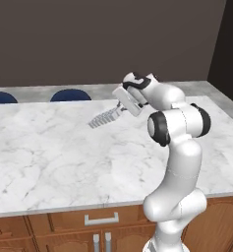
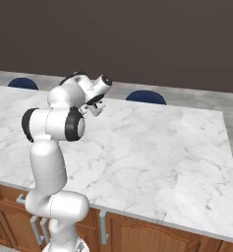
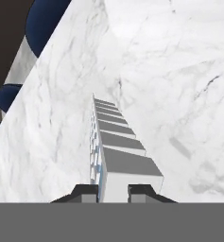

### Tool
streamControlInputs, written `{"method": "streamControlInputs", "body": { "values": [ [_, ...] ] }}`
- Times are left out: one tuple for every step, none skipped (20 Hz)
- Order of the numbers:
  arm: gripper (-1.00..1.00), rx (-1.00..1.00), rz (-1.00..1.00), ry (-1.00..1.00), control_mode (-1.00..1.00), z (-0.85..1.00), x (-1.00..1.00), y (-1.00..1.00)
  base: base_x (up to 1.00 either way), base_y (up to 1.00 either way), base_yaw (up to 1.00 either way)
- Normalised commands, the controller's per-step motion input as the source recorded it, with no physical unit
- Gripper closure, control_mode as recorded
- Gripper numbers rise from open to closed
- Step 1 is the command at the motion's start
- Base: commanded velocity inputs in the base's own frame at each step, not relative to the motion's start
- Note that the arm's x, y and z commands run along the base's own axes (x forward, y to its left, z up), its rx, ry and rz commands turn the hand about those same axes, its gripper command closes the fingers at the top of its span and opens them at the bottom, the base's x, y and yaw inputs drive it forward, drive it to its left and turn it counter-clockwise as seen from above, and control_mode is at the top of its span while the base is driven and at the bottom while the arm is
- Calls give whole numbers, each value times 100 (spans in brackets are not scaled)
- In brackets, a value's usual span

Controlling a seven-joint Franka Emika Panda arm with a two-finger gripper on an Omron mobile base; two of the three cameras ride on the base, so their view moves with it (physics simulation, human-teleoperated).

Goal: Open the freezer door, pick up the ice cube tray from the freezer, and place it on the dining counter.

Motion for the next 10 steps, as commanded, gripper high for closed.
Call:
{"method": "streamControlInputs", "body": {
  "values": [
    [100,-1,0,-7,-100,-41,29,10,0,0,0],
    [100,-1,0,-9,-100,-36,26,9,0,0,0],
    [100,0,0,-11,-100,-31,23,4,0,0,0],
    [100,0,0,-13,-100,-21,17,0,0,0,0],
    [100,0,0,-13,-100,-21,13,0,0,0,0],
    [100,0,0,-13,-100,-25,8,0,0,0,0],
    [100,0,0,-12,-100,-27,6,0,0,0,0],
    [100,0,0,-13,-100,-29,0,0,0,0,0],
    [100,0,0,-11,-100,-30,0,0,0,0,0],
    [100,0,0,-7,-100,-28,0,0,0,0,0]
  ]
}}
